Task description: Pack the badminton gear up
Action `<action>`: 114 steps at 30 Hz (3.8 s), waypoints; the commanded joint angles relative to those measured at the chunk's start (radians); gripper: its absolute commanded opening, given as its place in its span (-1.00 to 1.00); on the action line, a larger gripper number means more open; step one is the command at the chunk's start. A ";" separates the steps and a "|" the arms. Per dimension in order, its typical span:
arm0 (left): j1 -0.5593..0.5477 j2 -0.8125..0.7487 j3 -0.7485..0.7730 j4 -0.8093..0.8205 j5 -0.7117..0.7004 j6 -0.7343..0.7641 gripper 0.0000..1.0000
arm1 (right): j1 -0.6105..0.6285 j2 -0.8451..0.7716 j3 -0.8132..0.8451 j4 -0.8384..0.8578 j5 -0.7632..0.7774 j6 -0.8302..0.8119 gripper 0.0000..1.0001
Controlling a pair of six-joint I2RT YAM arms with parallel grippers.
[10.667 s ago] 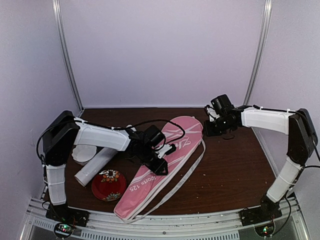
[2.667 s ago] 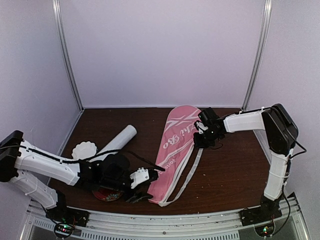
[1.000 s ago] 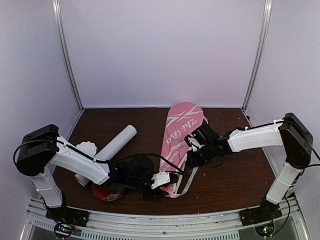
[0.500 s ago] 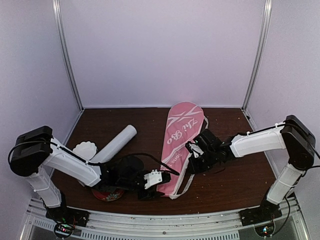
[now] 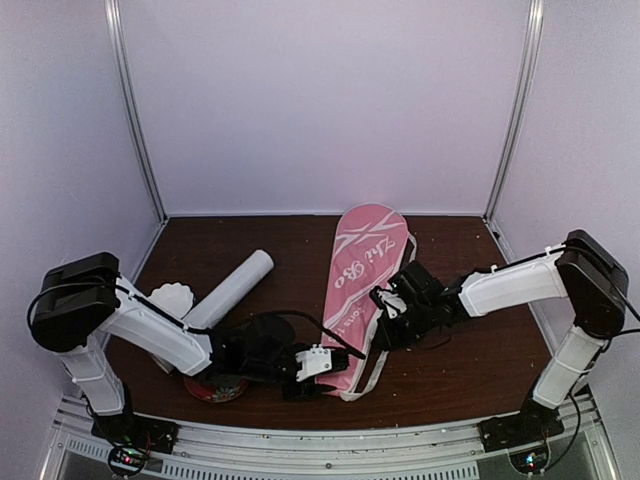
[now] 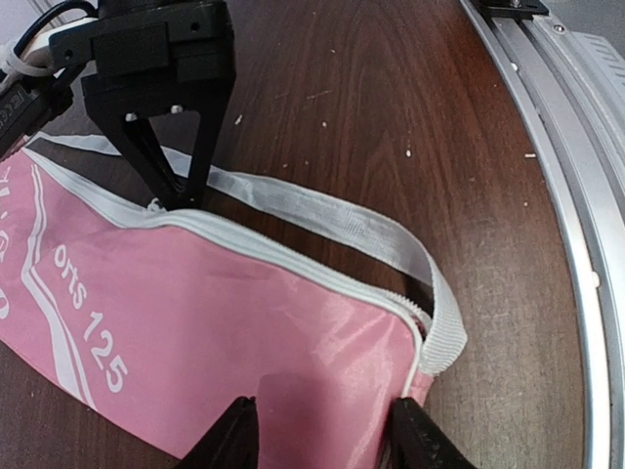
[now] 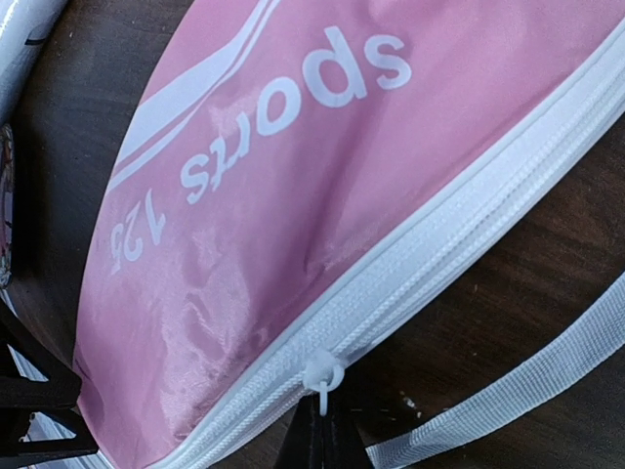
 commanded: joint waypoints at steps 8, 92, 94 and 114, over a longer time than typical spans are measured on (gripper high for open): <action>0.002 0.070 0.038 0.078 -0.038 -0.064 -0.10 | 0.104 -0.081 -0.085 0.027 0.003 -0.002 -1.00; -0.045 0.123 0.026 0.209 -0.318 -0.212 -0.04 | 0.497 -0.208 -0.342 0.538 0.038 0.353 -0.90; -0.045 0.110 0.013 0.220 -0.307 -0.208 -0.01 | 0.496 -0.225 -0.344 0.513 0.049 0.344 -0.81; -0.044 -0.143 0.010 -0.073 -0.155 -0.233 0.56 | 0.412 -0.437 -0.308 0.253 0.077 0.221 -0.02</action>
